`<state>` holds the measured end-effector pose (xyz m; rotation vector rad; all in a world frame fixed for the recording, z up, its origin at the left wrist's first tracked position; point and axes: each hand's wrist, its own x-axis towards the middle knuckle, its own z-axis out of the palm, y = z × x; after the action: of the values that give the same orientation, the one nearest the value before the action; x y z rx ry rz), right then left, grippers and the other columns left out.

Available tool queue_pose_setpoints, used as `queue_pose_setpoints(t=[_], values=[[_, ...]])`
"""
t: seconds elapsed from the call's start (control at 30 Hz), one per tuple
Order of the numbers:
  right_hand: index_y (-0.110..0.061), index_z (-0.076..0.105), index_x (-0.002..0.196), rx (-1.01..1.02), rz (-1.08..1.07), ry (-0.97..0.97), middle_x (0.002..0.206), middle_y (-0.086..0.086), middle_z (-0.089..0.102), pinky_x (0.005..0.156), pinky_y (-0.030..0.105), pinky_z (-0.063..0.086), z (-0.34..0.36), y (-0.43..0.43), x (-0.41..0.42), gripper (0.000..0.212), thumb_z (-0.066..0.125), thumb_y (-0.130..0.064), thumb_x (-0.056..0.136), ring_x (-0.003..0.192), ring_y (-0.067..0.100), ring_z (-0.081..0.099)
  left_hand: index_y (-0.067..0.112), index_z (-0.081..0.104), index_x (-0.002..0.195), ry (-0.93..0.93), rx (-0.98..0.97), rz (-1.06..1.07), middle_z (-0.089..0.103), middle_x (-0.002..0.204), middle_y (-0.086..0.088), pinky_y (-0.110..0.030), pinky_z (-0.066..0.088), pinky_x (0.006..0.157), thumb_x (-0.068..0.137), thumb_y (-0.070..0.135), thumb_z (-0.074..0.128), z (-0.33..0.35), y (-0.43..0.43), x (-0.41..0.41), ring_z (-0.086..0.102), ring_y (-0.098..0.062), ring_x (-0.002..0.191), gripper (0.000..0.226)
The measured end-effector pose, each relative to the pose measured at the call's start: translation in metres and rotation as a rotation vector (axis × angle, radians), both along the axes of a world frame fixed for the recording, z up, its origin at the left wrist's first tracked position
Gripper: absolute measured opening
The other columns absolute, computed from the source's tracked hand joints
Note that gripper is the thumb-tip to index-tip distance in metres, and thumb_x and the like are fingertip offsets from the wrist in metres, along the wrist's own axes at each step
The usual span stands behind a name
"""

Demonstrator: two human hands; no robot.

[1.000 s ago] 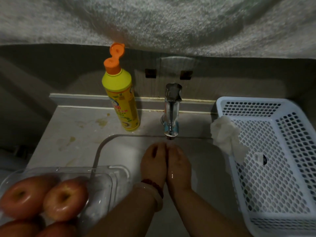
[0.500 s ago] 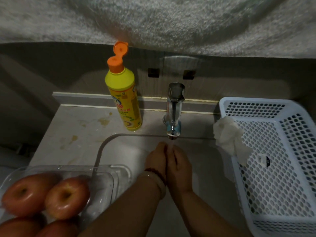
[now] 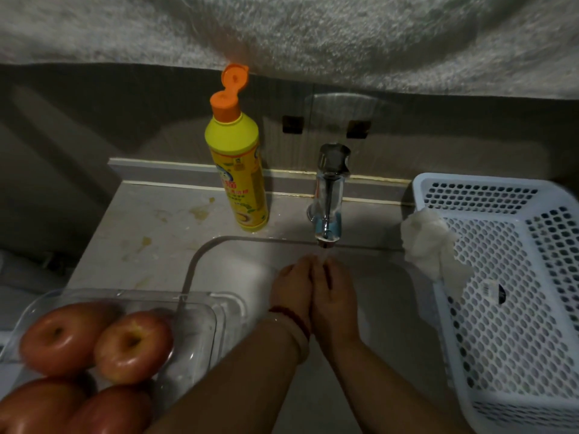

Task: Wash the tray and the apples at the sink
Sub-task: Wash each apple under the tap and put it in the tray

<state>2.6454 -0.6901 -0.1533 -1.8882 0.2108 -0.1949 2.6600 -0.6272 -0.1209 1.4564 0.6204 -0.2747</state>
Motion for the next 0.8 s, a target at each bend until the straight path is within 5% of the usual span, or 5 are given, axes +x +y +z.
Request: queue_pose_setpoints(t=[0.13,0.33,0.6,0.7,0.8], values=[[-0.018,0.058,0.091,-0.041,0.022,-0.096,0.089,-0.009,0.058,0.082,0.009,0.038,-0.001,0.002,-0.006,0.023,0.036,-0.022,0.098,0.087,-0.004,0.054,0.009,0.068,0.087,-0.060,-0.009,0.091,0.062,0.067,-0.001,-0.012,0.047,0.057,0.092,0.023,0.055,0.004,0.000,-0.005,0.058,0.000,0.058,0.020],[-0.007,0.070,0.094,1.046,-0.132,0.733,0.091,0.017,0.071,0.071,0.034,0.053,0.035,-0.007,0.014,0.031,0.054,-0.033,0.095,0.085,0.027,0.068,0.022,0.071,0.086,-0.151,0.123,0.173,0.072,0.082,0.003,-0.037,0.056,0.080,0.073,0.046,0.067,0.002,-0.013,-0.020,0.067,-0.013,0.081,0.028],[-0.015,0.062,0.084,-0.155,0.111,-0.158,0.083,-0.005,0.056,0.072,0.012,0.036,0.007,-0.004,-0.001,0.022,0.048,-0.031,0.090,0.076,0.005,0.049,0.011,0.065,0.085,0.142,-0.052,-0.082,0.068,0.084,-0.011,-0.031,0.046,0.081,0.097,0.026,0.046,-0.011,0.006,0.006,0.062,-0.026,0.088,0.027],[-0.014,0.061,0.093,-0.175,0.202,-0.201,0.091,-0.006,0.054,0.080,0.009,0.037,-0.006,-0.006,-0.007,0.024,0.044,-0.031,0.089,0.085,0.005,0.049,0.011,0.065,0.075,0.145,-0.078,-0.185,0.067,0.078,-0.012,-0.032,0.048,0.080,0.092,0.030,0.047,-0.009,0.008,0.002,0.062,-0.024,0.081,0.032],[-0.024,0.063,0.079,0.205,0.008,0.182,0.085,-0.001,0.067,0.081,0.030,0.050,0.011,0.001,-0.001,0.016,0.054,-0.033,0.088,0.083,0.014,0.061,0.015,0.067,0.077,0.161,-0.090,0.018,0.066,0.083,-0.010,-0.024,0.050,0.074,0.095,0.029,0.049,-0.008,0.002,0.002,0.062,-0.020,0.077,0.028]])
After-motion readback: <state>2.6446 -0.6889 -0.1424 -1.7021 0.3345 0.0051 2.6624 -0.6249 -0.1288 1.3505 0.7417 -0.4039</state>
